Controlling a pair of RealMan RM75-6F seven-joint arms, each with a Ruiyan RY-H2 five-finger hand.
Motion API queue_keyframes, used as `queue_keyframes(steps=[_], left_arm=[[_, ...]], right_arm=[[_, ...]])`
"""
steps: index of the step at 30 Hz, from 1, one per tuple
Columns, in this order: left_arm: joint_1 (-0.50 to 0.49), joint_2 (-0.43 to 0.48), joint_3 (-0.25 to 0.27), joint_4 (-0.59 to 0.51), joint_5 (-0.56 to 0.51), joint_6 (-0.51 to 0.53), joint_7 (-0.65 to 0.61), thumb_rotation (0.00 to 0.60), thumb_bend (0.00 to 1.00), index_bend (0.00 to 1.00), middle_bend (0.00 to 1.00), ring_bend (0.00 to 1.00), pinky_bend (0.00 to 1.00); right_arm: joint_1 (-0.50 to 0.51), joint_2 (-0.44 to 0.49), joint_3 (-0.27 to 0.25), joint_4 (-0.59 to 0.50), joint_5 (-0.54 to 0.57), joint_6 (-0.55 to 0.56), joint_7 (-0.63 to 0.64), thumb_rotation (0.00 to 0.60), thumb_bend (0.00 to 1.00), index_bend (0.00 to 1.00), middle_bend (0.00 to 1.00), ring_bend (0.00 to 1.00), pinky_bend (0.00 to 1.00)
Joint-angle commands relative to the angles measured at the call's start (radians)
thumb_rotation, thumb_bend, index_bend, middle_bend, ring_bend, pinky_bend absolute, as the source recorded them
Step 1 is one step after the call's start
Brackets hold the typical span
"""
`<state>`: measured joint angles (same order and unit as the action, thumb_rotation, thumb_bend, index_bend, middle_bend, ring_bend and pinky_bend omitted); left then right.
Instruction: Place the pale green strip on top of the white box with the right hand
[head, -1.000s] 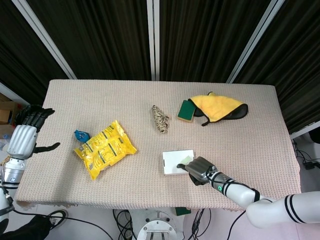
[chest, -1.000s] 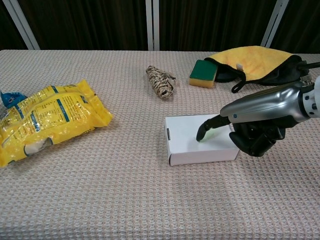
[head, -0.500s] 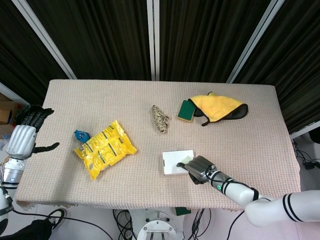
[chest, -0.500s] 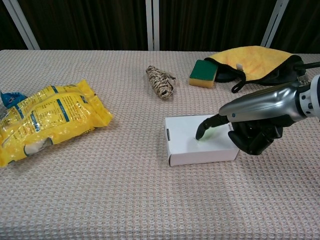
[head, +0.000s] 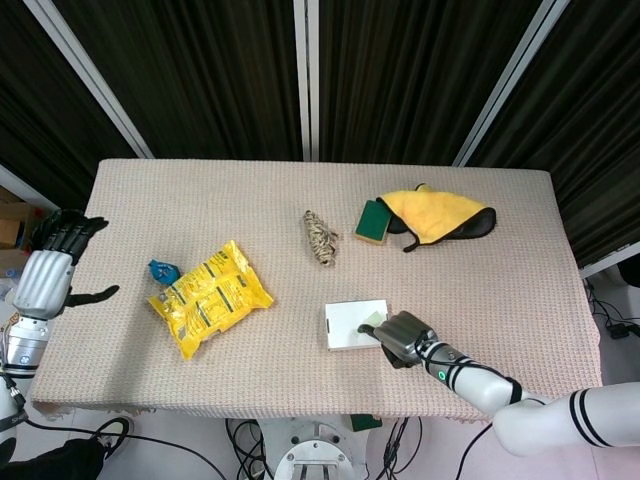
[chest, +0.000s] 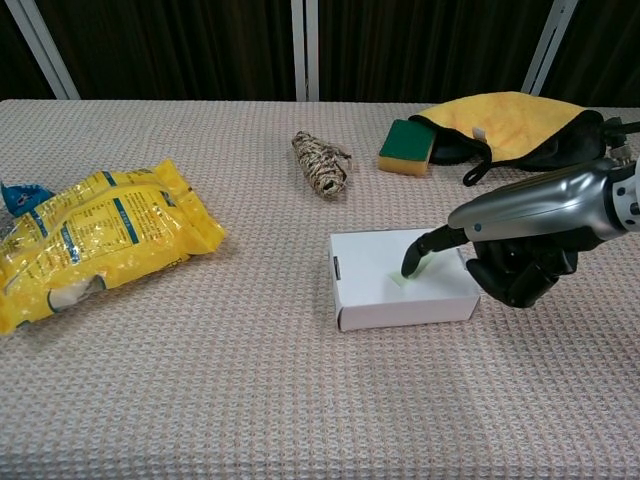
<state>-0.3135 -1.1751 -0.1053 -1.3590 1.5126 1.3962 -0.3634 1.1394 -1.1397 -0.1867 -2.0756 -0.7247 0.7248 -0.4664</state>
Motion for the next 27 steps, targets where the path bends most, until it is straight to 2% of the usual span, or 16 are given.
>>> queue_keyframes(steps=[1,27], left_arm=[[0.000,0.000,0.000,-0.001,0.000,0.000,0.002,0.600,0.00,0.15,0.13,0.09,0.17],[-0.007,0.001,0.000,-0.010,-0.001,-0.011,0.013,0.600,0.00,0.15,0.13,0.09,0.17]], right_arm=[[0.002,0.001,-0.001,0.001,0.005,0.000,-0.001,0.600,1.00,0.15,1.00,0.96,0.73],[-0.009,0.048,-0.024,-0.017,0.029,0.036,-0.006,0.600,1.00,0.15,1.00,0.95,0.72]])
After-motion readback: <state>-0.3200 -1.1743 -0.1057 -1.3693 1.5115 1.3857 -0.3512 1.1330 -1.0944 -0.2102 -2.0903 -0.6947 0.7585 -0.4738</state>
